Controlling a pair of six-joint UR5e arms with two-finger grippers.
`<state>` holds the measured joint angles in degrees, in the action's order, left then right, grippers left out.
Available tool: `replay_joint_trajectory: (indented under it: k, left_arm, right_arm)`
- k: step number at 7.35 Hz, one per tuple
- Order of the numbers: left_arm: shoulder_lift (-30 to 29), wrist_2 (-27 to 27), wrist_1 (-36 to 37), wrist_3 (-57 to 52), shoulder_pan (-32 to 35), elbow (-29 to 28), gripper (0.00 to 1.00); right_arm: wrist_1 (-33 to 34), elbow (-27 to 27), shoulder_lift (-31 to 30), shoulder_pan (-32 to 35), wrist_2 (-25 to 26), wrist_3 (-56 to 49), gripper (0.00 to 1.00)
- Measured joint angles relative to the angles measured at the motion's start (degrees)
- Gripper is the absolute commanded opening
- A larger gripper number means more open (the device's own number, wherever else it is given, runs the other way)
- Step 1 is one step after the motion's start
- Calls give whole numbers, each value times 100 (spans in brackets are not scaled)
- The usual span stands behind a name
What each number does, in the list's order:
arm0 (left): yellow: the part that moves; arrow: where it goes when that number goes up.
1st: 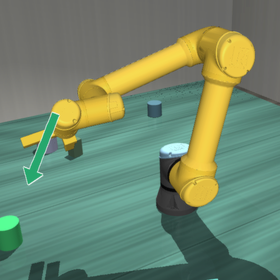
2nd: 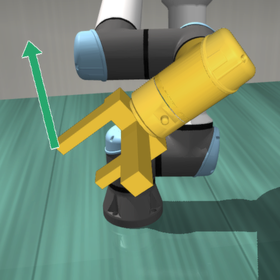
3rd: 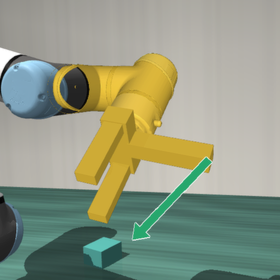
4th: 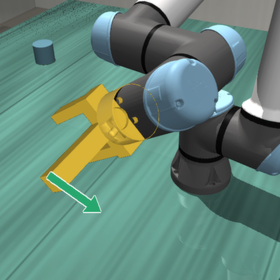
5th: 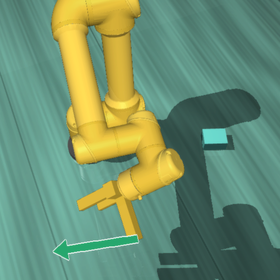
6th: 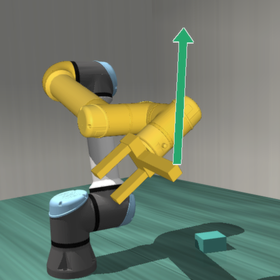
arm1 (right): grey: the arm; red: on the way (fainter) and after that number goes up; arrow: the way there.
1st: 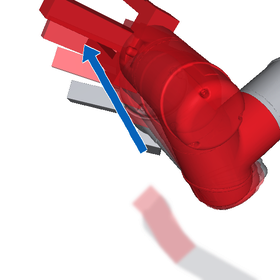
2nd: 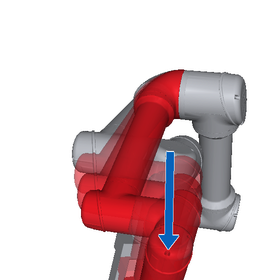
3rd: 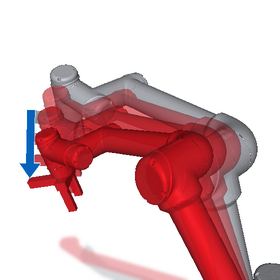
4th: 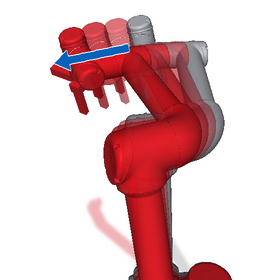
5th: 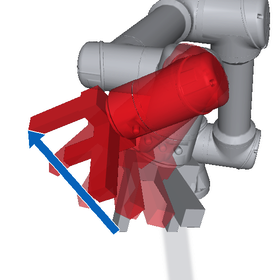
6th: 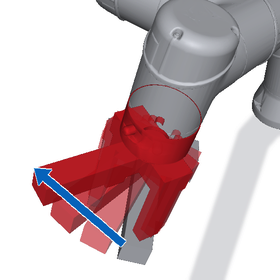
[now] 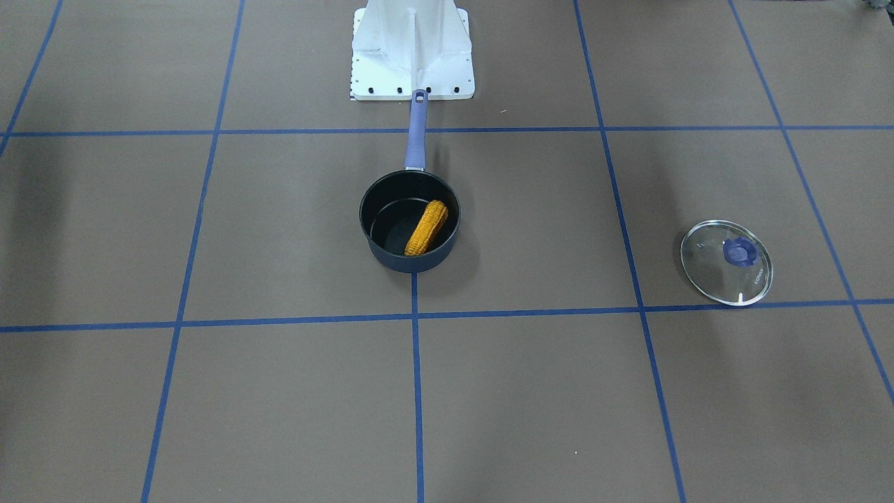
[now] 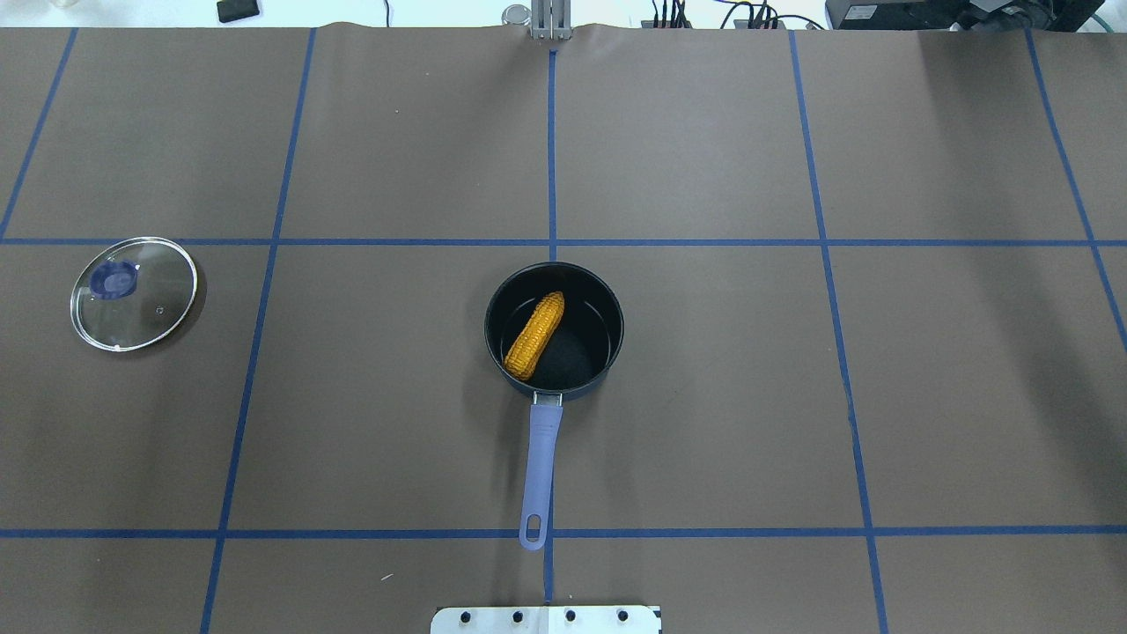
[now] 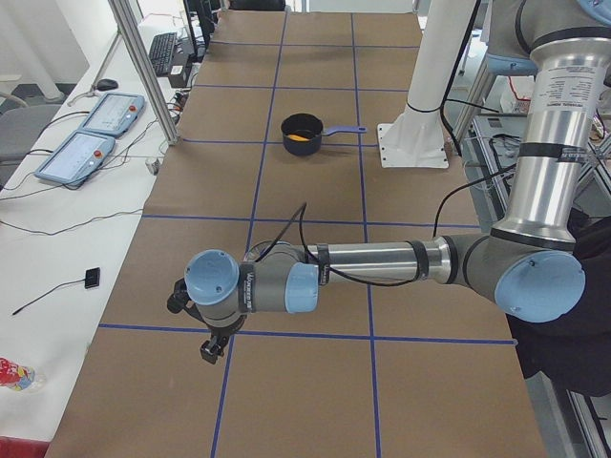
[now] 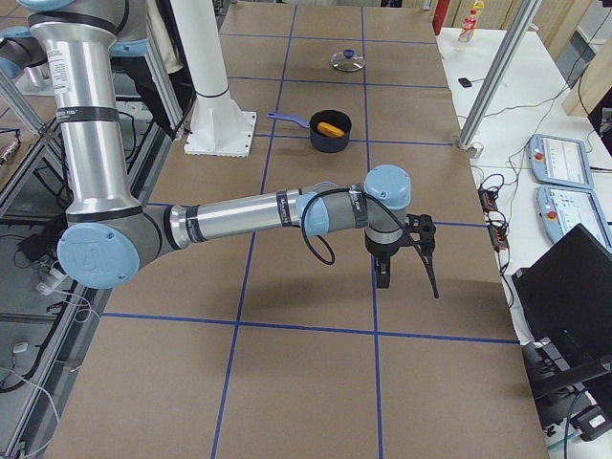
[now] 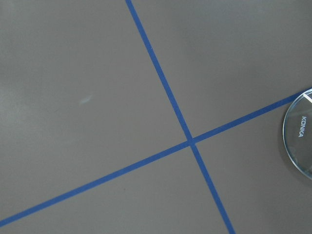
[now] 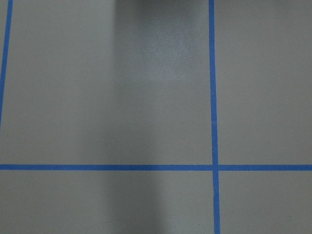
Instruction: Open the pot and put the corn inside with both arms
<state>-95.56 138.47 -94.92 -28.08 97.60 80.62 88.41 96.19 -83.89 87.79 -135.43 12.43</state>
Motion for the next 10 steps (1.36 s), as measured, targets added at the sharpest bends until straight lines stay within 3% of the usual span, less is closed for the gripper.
replay_joint_trajectory:
  k: [4,7,10]
  left_arm:
    - [477,-2,-335,1,114,246,98]
    - [174,16,101,20,167,353,98]
    - [114,72,703,20,464,905,98]
  right_arm:
    - [-8,88,-167,9,9,23,100]
    - [-8,147,-225,115,-38,19,100]
    - [-8,175,-237,143,-52,24,100]
